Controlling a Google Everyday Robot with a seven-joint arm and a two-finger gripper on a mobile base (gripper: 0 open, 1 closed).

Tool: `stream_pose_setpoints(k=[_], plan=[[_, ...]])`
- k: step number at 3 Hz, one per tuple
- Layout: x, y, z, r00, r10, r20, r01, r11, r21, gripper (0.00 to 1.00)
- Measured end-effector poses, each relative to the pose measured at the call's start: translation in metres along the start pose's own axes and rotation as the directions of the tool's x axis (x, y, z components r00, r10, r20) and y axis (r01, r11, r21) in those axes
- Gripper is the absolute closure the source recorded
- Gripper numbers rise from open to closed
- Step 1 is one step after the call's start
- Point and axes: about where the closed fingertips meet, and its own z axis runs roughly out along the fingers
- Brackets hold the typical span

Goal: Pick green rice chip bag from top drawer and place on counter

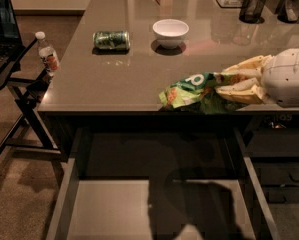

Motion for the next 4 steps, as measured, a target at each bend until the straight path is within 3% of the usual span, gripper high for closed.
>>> stream_pose_setpoints(k=[1, 3, 4], plan=[[0.002, -0.031, 0.012, 1.000, -0.011, -0.004, 0.011, 0.9996, 0.027, 1.00], [0.008, -0.134, 0.069, 0.999, -0.051, -0.007, 0.051, 0.9920, 0.115, 1.00], [0.009, -0.142, 0.096, 0.998, -0.061, 0.014, 0.058, 0.9907, 0.123, 1.00]])
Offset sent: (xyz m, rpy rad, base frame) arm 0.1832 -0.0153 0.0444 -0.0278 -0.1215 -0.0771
